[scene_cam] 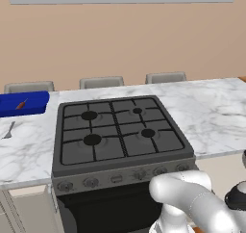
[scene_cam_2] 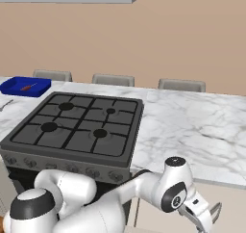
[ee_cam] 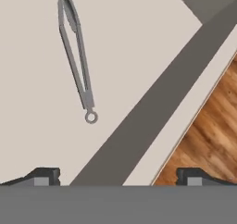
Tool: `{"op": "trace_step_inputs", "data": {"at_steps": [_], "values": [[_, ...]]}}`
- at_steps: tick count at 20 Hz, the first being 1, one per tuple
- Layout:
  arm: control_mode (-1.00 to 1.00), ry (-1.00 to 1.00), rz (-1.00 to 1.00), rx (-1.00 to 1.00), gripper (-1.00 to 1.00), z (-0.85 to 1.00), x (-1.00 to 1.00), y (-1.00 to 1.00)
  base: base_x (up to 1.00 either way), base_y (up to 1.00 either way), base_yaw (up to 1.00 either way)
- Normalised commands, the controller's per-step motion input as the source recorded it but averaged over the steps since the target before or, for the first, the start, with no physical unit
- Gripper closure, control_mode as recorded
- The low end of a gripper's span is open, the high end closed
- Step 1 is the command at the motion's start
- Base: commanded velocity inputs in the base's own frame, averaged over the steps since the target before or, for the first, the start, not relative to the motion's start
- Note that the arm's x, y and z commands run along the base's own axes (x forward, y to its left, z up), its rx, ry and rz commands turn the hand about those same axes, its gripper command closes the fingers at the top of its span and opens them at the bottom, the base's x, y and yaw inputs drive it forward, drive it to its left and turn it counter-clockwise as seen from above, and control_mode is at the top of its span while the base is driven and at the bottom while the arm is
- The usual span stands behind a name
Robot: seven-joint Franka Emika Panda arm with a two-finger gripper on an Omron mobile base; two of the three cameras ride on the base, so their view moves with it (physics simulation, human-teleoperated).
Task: Take the tongs from the drawer on the right and place them on the dining counter next to the tray containing the hot dog.
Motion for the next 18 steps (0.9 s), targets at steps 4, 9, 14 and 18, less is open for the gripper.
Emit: {"op": "trace_step_inputs", "data": {"at_steps": [4, 9, 14, 18], "values": [[-1.00, 0.09, 0.20, 0.04, -1.00, 0.00, 0.19, 0.00, 0.00, 0.00, 0.00], [-1.00, 0.03, 0.16, 0.06, -1.00, 0.00, 0.06, 0.00, 0.00, 0.00, 0.00], [-1.00, 0.08, 0.12, 0.06, -1.00, 0.00, 0.00, 0.00, 0.00, 0.00, 0.00], [-1.00, -0.01, 0.06, 0.10, -1.00, 0.00, 0.08, 0.00, 0.00, 0.00, 0.00]]}}
